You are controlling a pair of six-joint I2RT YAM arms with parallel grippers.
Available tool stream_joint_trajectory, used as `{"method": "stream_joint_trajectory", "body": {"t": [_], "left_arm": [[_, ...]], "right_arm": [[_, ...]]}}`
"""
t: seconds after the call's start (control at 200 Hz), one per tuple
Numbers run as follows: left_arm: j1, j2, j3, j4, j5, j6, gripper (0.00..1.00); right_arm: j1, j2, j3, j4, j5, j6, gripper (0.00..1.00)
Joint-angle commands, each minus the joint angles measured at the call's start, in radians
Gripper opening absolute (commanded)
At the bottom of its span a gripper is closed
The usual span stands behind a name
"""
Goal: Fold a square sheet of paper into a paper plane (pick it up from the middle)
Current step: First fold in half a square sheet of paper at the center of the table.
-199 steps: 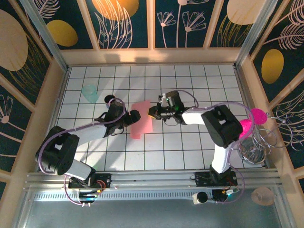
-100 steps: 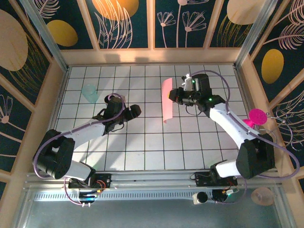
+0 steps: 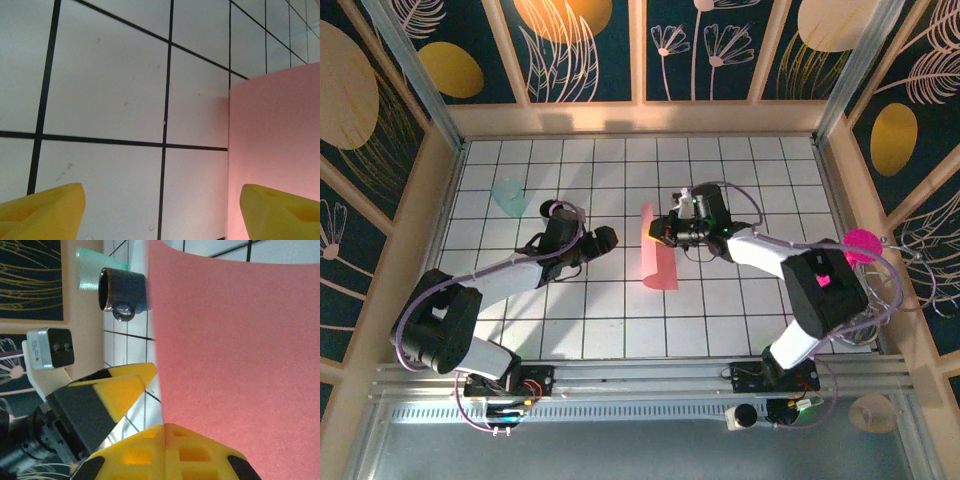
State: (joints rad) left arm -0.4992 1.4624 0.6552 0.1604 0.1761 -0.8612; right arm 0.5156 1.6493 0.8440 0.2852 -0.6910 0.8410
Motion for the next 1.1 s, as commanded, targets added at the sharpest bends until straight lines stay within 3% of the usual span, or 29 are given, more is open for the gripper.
{"method": "stream_joint_trajectory", "body": {"t": [0.0,0.36,0.636,1.096], "left_arm": [[0.006,-0.016,-0.025,0.049,0.042,-0.030,0.81],[-0.007,0.055,-0.030,0.133,0.144,-0.073,0.75],[-0.080,0.155,0.055,0.097,0.118,-0.068,0.71],[-0.134,0.294,0.177,0.037,0.089,-0.069,0.56]], "right_arm": [[0.004,0.058,-0.038,0.262,-0.051,0.121,0.04],[-0.021,0.160,-0.064,0.170,0.033,-0.011,0.04],[-0.047,0.179,-0.025,0.059,0.067,-0.109,0.04],[-0.071,0.206,-0.008,0.054,0.019,-0.112,0.05]]}}
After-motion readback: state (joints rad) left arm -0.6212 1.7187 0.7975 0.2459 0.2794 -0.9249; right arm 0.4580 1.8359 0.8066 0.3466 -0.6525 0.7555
